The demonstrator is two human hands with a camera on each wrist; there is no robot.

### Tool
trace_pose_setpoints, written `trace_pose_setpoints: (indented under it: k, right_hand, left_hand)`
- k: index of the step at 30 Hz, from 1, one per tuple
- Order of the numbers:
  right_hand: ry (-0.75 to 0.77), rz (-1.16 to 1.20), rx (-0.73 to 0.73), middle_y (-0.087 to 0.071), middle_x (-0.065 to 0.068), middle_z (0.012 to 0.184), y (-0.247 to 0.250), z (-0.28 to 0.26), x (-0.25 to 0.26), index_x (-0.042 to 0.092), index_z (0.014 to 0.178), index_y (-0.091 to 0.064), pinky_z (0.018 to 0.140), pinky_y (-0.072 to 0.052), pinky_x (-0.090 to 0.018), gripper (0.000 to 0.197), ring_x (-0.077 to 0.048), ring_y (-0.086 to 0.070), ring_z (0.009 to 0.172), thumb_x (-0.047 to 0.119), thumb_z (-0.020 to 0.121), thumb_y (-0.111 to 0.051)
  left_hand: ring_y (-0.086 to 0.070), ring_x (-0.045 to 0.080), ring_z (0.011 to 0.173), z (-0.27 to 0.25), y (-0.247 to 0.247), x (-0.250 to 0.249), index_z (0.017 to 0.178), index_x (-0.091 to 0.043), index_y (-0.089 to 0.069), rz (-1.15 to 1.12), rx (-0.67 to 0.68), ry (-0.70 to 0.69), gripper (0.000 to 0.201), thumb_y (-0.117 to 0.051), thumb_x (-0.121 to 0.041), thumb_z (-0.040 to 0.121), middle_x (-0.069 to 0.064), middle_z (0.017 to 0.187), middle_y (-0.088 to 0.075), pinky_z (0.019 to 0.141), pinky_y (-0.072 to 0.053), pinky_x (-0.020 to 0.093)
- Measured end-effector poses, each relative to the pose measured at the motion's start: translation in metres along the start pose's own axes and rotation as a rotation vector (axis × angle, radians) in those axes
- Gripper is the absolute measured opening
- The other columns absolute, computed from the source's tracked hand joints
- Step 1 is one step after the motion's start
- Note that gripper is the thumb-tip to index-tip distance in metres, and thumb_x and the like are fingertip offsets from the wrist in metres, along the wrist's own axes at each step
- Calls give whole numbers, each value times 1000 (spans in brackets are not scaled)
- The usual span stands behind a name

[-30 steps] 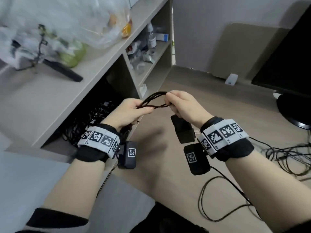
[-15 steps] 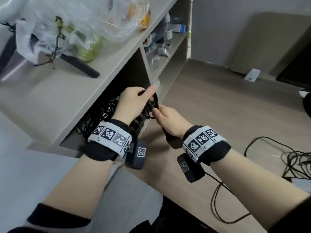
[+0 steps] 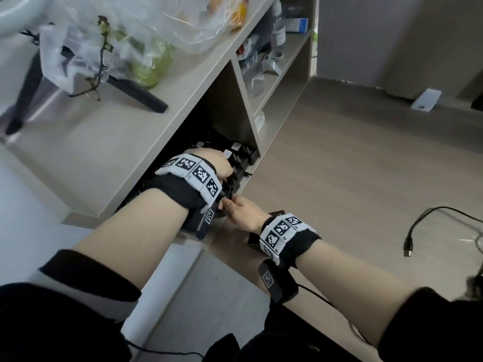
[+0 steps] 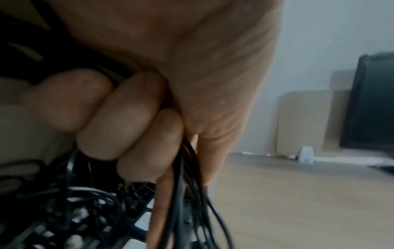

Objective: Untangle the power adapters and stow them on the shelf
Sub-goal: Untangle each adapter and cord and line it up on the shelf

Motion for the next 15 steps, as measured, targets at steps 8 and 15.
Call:
trace_pose_setpoints:
  k: [8,15]
  right_hand:
    - [70,-416,-90,-58,-4,101,4,-6,-1,14,133,-29,84,-43,-35,54,-24,-55,91,38,92,-53]
    - [-9,-878,-143,-45,-1,124,43,-29,-47,24,127,-44,96,-37,-38,83,-24,-42,118,64,59,-71]
  left_hand:
    - [-59,22,97,0,0,19,98,-17,-59,222,-37,161,23,-51,-37,90,3,99,-59,78,-44,35]
    - [-52,22,82,7,-7,29,84,-14,-53,156,-48,215,18,-52,-30,92,4,78,-51,71,-40,33]
Point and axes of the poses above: each hand's wrist, its own z-axis towards the middle knuckle, its own y-axis out of the back of the hand, x = y × z, the point moved 7 cm from there along z, towards the middle knuckle
